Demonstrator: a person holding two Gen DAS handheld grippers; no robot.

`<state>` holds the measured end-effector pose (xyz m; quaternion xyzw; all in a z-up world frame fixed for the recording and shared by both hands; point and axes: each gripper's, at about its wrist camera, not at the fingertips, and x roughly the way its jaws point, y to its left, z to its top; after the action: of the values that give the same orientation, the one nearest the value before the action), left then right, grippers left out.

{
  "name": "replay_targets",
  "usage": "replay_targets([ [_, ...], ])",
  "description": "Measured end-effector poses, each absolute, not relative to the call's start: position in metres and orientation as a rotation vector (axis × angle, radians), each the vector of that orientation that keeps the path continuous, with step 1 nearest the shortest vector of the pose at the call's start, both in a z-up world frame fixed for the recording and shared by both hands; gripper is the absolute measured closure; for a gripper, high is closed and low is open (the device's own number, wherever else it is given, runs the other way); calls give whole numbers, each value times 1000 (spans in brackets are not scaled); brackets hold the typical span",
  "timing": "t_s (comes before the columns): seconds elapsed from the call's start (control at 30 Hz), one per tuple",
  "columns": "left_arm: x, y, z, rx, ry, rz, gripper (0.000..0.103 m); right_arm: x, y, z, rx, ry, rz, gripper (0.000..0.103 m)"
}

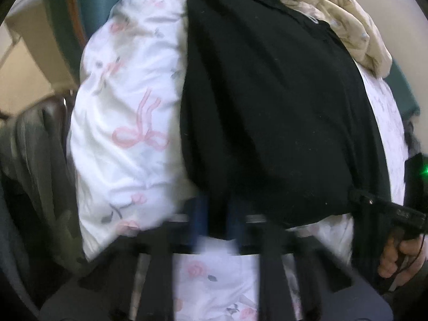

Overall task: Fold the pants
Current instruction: 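Grasp the folded edge with both grippers and fold it toward the waistband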

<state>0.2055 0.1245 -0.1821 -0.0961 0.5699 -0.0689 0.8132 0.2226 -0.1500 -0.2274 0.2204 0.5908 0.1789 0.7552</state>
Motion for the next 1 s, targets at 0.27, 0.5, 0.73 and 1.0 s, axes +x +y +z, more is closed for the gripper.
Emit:
replay_targets([
  [0.27, 191, 139, -146, -228, 1160, -193, 99, 209, -159, -171, 458, 1147, 463, 102],
  [0.5, 195, 146, -169, -217, 1244, -126, 99, 212, -163, -214, 484, 1274, 390, 102],
  [0.73, 188, 140, -175, -89, 1291, -33, 66, 210, -169, -235, 390, 1376, 275, 102],
  [1.0, 179, 99, -143, 3, 1065, -101, 26, 223, -130, -188, 328, 1155, 487, 97],
])
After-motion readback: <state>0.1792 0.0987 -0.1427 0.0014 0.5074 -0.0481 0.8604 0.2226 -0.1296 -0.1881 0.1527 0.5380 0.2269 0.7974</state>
